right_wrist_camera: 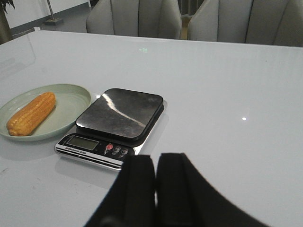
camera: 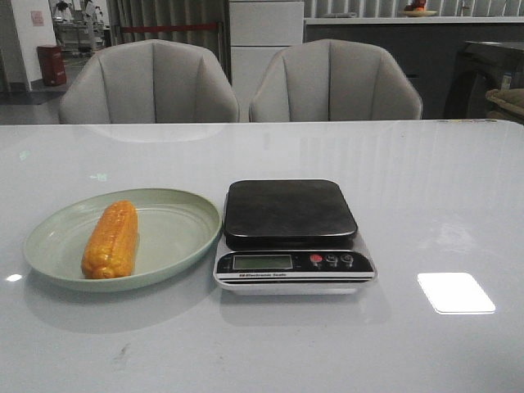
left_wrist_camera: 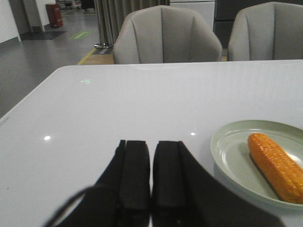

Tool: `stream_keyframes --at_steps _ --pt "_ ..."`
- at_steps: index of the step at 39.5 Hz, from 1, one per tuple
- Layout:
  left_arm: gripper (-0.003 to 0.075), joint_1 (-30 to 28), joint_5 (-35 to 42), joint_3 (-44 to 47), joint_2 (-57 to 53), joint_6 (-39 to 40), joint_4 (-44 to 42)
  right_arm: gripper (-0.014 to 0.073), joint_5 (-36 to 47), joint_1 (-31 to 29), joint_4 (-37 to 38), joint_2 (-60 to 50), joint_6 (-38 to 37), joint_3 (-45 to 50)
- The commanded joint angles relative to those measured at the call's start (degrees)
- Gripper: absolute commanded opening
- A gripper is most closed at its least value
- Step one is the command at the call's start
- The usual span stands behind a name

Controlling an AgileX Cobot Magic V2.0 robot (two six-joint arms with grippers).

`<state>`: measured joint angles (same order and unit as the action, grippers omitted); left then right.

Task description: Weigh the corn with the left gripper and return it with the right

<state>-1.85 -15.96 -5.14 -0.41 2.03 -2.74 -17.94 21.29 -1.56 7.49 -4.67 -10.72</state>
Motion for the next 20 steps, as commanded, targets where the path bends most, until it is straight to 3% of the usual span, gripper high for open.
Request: stream_keyframes --at_steps 1,11,20 --pt "0.0113 -0.37 10.62 1.99 -1.19 0.39 1.55 0.0167 4.18 -0.20 0.00 0.44 0.13 -1.47" --pt "0.0113 -0.37 19.07 7.34 -1.19 3.37 5.49 0.0167 4.18 -0.20 0.00 0.44 0.13 -1.47" --pt "0.0113 2.63 19.19 7.34 -1.19 5.72 5.10 0.0167 4.18 -0.20 0.00 0.44 0.13 -1.47"
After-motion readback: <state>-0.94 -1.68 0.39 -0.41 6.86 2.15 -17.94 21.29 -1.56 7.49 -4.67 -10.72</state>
